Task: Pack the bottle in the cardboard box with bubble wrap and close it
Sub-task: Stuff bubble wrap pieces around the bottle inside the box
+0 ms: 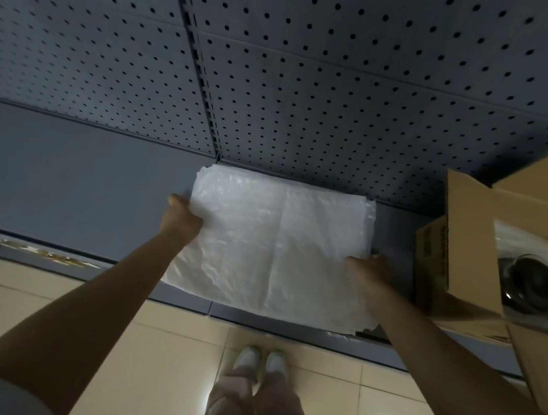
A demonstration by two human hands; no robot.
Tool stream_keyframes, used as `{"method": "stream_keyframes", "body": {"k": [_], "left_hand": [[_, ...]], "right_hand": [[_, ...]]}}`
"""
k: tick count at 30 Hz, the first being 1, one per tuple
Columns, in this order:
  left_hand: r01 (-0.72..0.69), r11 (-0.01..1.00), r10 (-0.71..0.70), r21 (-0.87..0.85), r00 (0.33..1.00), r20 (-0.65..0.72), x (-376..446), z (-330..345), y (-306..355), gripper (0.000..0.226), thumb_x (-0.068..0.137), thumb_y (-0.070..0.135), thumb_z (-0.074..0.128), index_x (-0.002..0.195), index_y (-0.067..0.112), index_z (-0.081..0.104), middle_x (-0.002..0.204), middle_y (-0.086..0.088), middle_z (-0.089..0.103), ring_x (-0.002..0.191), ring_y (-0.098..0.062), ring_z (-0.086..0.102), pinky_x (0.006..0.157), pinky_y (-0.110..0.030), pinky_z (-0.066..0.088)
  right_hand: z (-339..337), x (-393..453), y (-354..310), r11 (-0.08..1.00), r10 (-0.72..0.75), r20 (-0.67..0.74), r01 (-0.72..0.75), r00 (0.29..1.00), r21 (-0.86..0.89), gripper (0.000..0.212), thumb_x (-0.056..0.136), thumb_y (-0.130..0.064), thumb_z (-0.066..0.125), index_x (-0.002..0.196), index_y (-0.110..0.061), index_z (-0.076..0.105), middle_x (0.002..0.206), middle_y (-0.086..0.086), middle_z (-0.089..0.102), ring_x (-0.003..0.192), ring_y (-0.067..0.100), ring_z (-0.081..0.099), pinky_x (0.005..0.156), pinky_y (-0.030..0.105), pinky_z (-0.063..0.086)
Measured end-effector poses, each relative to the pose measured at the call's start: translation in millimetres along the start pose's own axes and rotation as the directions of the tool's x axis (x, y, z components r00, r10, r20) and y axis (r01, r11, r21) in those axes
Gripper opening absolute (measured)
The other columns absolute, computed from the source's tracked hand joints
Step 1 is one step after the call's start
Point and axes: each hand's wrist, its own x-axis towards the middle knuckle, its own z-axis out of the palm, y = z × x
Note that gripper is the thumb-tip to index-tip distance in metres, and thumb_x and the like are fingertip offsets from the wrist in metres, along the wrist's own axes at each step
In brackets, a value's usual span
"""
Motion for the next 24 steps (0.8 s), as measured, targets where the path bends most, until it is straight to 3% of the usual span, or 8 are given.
{"method": "stream_keyframes", "body": {"k": [4,7,9,13,16,19,22,24], "left_hand": [[0.093,0.982,-0.065,-0.167,0.984,0.166,-9,-12,12,0.039,0.087,0.006,0.064,0.121,-0.01,0.055,0.107,-0.017,0.056,0.096,-0.029,0.055,0.081,-0.037,0.045],[0.133,0.979,-0.077,-0.156,0.944,0.322,-19,-24,20,0.041,0.09,0.02,0.062,0.126,0.0,0.057,0.123,-0.018,0.058,0.11,-0.036,0.055,0.094,-0.043,0.044],[0.162,0.955,-0.045,-0.25,0.909,0.415,-29,-30,30,0.039,0.091,0.015,0.06,0.126,-0.002,0.057,0.124,-0.022,0.061,0.107,-0.037,0.06,0.094,-0.045,0.047],[0.138,0.942,0.072,-0.305,0.807,0.586,-47,-32,55,0.038,0.094,0.017,0.056,0.128,0.0,0.054,0.125,-0.018,0.063,0.111,-0.033,0.061,0.095,-0.042,0.047],[0.111,0.934,0.147,-0.339,0.747,0.648,-62,-26,71,0.043,0.095,0.034,0.055,0.126,0.005,0.057,0.119,-0.013,0.068,0.103,-0.026,0.067,0.092,-0.037,0.051],[0.151,0.902,0.193,-0.405,0.696,0.691,-72,-17,80,0.054,0.091,0.052,0.051,0.122,0.009,0.06,0.118,-0.013,0.069,0.109,-0.027,0.067,0.095,-0.039,0.051],[0.17,0.887,0.168,-0.429,0.746,0.645,-77,-13,78,0.058,0.084,0.056,0.06,0.118,0.008,0.061,0.113,-0.013,0.071,0.102,-0.024,0.069,0.084,-0.033,0.055],[0.219,0.85,0.119,-0.479,0.807,0.579,-79,-9,70,0.043,0.086,0.039,0.066,0.11,0.003,0.062,0.1,-0.015,0.072,0.083,-0.022,0.074,0.065,-0.027,0.059]], "right_hand": [[-23,-18,-12,0.998,0.017,0.177,-0.027,0.984,0.052,0.013,0.081,-0.019,0.058,0.09,-0.009,0.059,0.075,0.009,0.054,0.067,0.025,0.053,0.058,0.028,0.041],[-35,-35,-24,0.989,-0.073,0.233,0.039,0.97,0.145,0.016,0.079,-0.017,0.061,0.092,-0.008,0.062,0.079,0.01,0.06,0.071,0.026,0.058,0.059,0.027,0.044],[-37,-50,-38,0.982,-0.124,0.255,0.081,0.959,0.172,0.022,0.079,-0.016,0.062,0.098,-0.007,0.063,0.091,0.012,0.064,0.08,0.029,0.061,0.064,0.029,0.048],[-22,-81,-76,0.983,-0.186,0.364,0.171,0.913,0.073,0.04,0.08,-0.022,0.061,0.118,-0.009,0.056,0.11,0.012,0.062,0.101,0.032,0.059,0.083,0.036,0.05],[-1,-106,-95,0.964,-0.264,0.474,0.241,0.84,0.11,0.038,0.081,-0.02,0.063,0.116,-0.006,0.058,0.106,0.014,0.066,0.094,0.03,0.063,0.084,0.038,0.054],[26,-131,-95,0.927,-0.376,0.545,0.312,0.75,0.211,0.051,0.084,-0.022,0.063,0.13,-0.008,0.048,0.12,0.011,0.061,0.106,0.026,0.06,0.092,0.04,0.051],[43,-145,-85,0.877,-0.451,0.559,0.462,0.696,0.131,0.065,0.086,-0.04,0.061,0.14,-0.019,0.03,0.13,-0.004,0.047,0.113,0.015,0.048,0.091,0.03,0.042],[47,-147,-75,0.834,-0.493,0.584,0.542,0.645,0.105,0.067,0.088,-0.047,0.057,0.144,-0.025,0.028,0.137,-0.006,0.041,0.123,0.014,0.043,0.088,0.025,0.036]]}}
